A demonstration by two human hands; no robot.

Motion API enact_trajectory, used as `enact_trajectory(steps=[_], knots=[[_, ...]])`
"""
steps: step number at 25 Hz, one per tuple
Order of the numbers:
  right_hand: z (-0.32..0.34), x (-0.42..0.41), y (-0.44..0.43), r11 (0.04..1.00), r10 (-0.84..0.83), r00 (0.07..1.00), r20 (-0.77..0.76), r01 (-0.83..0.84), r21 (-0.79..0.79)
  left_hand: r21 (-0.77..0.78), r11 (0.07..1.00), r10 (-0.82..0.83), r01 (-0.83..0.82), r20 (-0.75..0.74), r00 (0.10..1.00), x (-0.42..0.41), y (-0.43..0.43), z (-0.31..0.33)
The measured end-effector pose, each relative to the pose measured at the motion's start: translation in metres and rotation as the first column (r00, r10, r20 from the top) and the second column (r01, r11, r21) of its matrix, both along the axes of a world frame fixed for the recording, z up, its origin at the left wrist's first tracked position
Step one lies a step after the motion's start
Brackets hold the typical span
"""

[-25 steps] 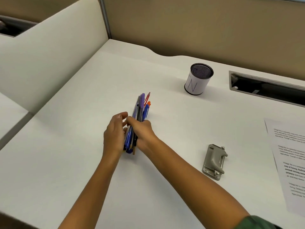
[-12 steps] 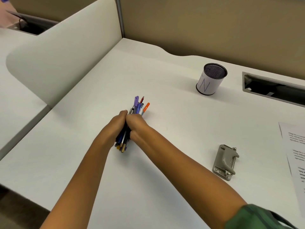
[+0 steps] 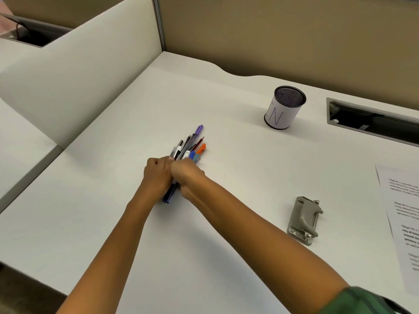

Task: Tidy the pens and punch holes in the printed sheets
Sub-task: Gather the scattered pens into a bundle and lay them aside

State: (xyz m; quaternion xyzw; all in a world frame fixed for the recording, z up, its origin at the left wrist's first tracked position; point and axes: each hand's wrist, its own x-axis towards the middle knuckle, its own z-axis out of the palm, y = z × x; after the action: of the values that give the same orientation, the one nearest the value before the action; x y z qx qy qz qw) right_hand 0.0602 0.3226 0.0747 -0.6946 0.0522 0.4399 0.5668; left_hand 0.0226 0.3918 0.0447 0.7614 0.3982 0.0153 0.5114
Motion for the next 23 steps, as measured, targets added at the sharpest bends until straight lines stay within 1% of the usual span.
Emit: enact_trajectory(steps=[1,3,4,5,6,7,9,11,12,13,15,16,18,20,23], knots=[[0.001,-0.001,-0.002,0.998,0.035,0.998,0.047,-0.032,-0.057,0.028,1.0,0.007,-0.008,0.029,1.0,0.0,-0.001,-0.002],[0.006,-0.005,-0.007,0.963,0.103,0.983,0.153,-0.059,-0.265,0.02,0.999,0.04,-0.041,0.052,0.998,0.0,-0.004,-0.003],[0.006,-0.008,-0.011,0.944,0.121,0.972,0.201,-0.05,-0.328,0.077,0.997,0.005,-0.008,0.038,0.999,0.001,-0.004,-0.004],[0.008,-0.012,-0.013,0.935,0.123,0.965,0.231,-0.034,-0.353,0.185,0.981,-0.059,0.056,0.012,0.998,0.001,-0.004,-0.007],[0.008,-0.016,-0.015,0.938,0.13,0.956,0.261,-0.033,-0.346,0.288,0.95,-0.121,0.123,-0.024,0.992,0.0,-0.004,-0.009],[0.008,-0.02,-0.018,0.945,0.138,0.948,0.287,-0.039,-0.326,0.371,0.914,-0.168,0.166,-0.027,0.985,-0.002,-0.004,-0.012],[0.0,-0.025,-0.029,0.974,0.038,0.943,0.33,0.04,-0.224,0.444,0.879,-0.19,0.172,-0.003,0.982,-0.008,-0.004,-0.015],[-0.009,-0.025,-0.036,0.982,-0.086,0.914,0.396,0.144,-0.119,0.521,0.838,-0.206,0.159,0.032,0.978,-0.015,-0.005,-0.017],[-0.014,-0.021,-0.038,0.978,-0.123,0.881,0.456,0.187,-0.097,0.564,0.81,-0.215,0.158,0.036,0.976,-0.019,-0.007,-0.017],[-0.018,-0.016,-0.039,0.969,-0.129,0.835,0.534,0.219,-0.11,0.607,0.777,-0.23,0.165,0.031,0.973,-0.024,-0.008,-0.017],[-0.028,0.001,-0.039,0.95,-0.106,0.711,0.695,0.279,-0.141,0.672,0.713,-0.256,0.203,-0.02,0.966,-0.033,-0.01,-0.019],[-0.032,0.013,-0.039,0.943,-0.122,0.659,0.742,0.31,-0.12,0.695,0.683,-0.262,0.225,-0.054,0.963,-0.038,-0.012,-0.019],[-0.039,0.042,-0.036,0.936,-0.189,0.606,0.772,0.349,-0.046,0.721,0.649,-0.241,0.244,-0.11,0.964,-0.045,-0.018,-0.021],[-0.045,0.075,-0.032,0.947,-0.189,0.609,0.77,0.32,-0.021,0.744,0.621,-0.225,0.246,-0.131,0.966,-0.054,-0.03,-0.025],[-0.047,0.119,-0.02,0.979,-0.036,0.656,0.754,0.176,-0.106,0.757,0.601,-0.231,0.256,-0.142,0.963,-0.064,-0.047,-0.036]])
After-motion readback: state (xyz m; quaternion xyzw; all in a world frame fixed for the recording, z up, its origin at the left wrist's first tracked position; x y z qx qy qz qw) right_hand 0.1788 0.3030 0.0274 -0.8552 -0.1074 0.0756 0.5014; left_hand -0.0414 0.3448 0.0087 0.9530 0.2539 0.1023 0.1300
